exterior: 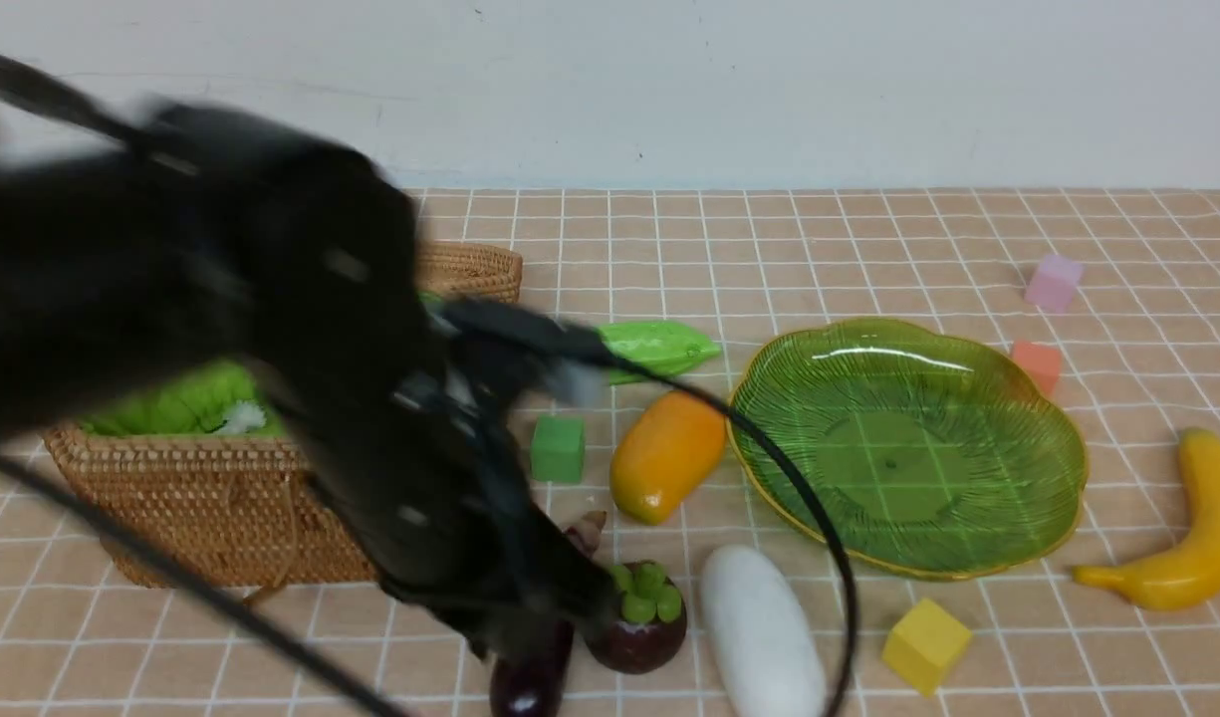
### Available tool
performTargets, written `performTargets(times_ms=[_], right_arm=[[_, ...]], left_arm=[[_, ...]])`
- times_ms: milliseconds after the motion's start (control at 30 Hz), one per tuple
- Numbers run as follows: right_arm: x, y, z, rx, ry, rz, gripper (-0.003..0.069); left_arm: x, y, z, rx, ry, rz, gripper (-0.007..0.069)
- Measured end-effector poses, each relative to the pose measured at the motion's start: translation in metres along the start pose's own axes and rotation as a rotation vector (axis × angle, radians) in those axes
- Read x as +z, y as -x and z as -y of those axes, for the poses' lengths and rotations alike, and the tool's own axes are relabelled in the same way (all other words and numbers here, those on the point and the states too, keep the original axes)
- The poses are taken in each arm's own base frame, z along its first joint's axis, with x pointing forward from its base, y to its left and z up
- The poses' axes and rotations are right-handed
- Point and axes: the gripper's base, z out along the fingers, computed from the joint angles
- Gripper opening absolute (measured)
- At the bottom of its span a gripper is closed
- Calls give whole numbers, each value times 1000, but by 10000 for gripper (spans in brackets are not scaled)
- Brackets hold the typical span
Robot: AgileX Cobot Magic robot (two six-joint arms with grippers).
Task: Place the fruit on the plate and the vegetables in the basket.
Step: Use the left arm to grab an eggplant and put it into the left basket
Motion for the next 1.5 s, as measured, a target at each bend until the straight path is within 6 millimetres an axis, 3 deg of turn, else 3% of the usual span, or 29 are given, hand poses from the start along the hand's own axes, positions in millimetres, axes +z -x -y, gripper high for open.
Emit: performTargets(times_ms=[67, 100, 133, 167, 300, 500, 567, 833, 1000, 1167, 1233, 1267, 1333, 1367, 1400, 1433, 1500], right_arm=[[0, -3, -1, 0, 9, -28, 113], [0, -3, -1, 0, 12, -38, 113], [0, -3, -1, 0, 12, -38, 113], [0, -5, -2, 1, 20, -59, 115], [0, -7, -3, 6, 34, -78, 117], [0, -8, -3, 6, 36, -84, 120], [0, -8, -3, 6, 37, -86, 121], [0, -8, -3, 5, 37, -89, 122], [0, -8, -3, 6, 37, -89, 122], [1, -6, -3, 8, 32, -71, 123], [1, -5, -2, 9, 29, -57, 123], [1, -3, -2, 1, 23, -36, 123], [1, 0, -1, -28, 14, -7, 123], [1, 0, -1, -32, 14, -7, 123], [1, 3, 0, -78, 1, 28, 123], [1, 3, 0, -84, -1, 32, 123], [0, 8, 2, -150, -21, 81, 123]], left_arm=[[28, 9, 2, 9, 22, -35, 258], [38, 12, 0, 14, 41, -38, 316], [39, 12, 0, 13, 42, -43, 328], [54, 17, -3, 27, 71, -56, 409], [77, 23, -8, 42, 116, -58, 510], [102, 29, -14, 34, 176, -50, 479], [111, 30, -17, 22, 198, -61, 426], [113, 31, -18, -48, 215, -75, 405], [97, 29, -19, -82, 236, -77, 405], [26, 29, -15, -92, 225, 70, 405], [11, 28, -16, -68, 237, 95, 405], [-13, 26, -18, 5, 275, 145, 405], [-44, 24, -25, 148, 354, 211, 405], [-47, 24, -26, 145, 354, 219, 405], [-68, 22, -36, 297, 427, 250, 405], [-71, 22, -39, 310, 436, 253, 405], [-85, 22, -61, 538, 515, 233, 405]])
